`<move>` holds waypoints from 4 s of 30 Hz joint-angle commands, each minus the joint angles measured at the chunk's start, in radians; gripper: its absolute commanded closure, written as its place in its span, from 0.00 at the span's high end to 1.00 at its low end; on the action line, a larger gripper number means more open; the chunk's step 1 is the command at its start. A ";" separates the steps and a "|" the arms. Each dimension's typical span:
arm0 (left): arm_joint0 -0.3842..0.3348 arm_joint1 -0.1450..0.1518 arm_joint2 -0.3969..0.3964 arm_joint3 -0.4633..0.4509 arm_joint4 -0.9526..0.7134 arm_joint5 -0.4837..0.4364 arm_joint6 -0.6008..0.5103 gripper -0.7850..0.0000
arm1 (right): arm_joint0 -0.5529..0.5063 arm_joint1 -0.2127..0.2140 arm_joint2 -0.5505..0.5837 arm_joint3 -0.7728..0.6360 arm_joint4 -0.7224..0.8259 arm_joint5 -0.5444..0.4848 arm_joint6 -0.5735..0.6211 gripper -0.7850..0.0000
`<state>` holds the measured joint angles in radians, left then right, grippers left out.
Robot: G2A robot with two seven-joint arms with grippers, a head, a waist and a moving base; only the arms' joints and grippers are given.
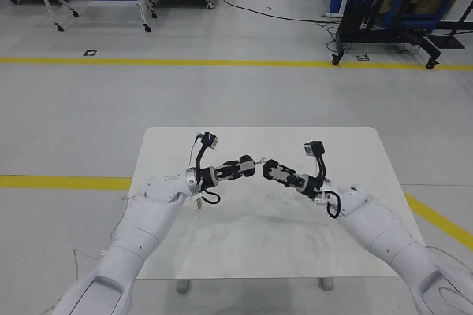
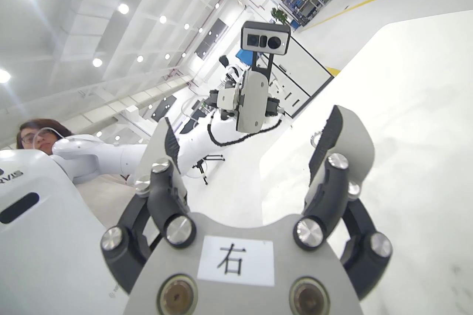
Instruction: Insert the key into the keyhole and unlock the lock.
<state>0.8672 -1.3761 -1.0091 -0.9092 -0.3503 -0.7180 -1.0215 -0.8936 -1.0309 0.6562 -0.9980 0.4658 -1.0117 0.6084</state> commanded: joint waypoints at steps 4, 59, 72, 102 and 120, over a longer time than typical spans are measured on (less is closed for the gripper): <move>-0.009 0.013 0.006 -0.026 0.095 0.024 -0.040 0.00 | -0.012 0.025 0.033 -0.040 -0.064 0.031 0.103 0.58; 0.422 0.191 -0.475 -0.607 0.544 0.112 0.182 1.00 | -0.145 -0.004 0.277 -0.169 -0.302 -0.001 -0.189 0.00; 0.590 0.188 -0.350 -0.705 0.952 0.373 0.372 0.89 | -0.152 -0.011 0.293 -0.177 -0.322 -0.001 -0.231 0.00; 0.456 0.177 -0.232 -0.510 1.020 0.516 0.388 0.00 | -0.152 -0.011 0.293 -0.177 -0.322 -0.001 -0.231 0.00; 0.438 0.167 -0.268 -0.490 0.683 0.363 0.482 0.00 | -0.152 -0.011 0.293 -0.177 -0.322 -0.001 -0.231 0.00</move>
<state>1.3050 -1.2088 -1.2773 -1.3991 0.3140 -0.3566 -0.5393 -1.0457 -1.0414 0.9492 -1.1745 0.1443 -1.0123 0.3775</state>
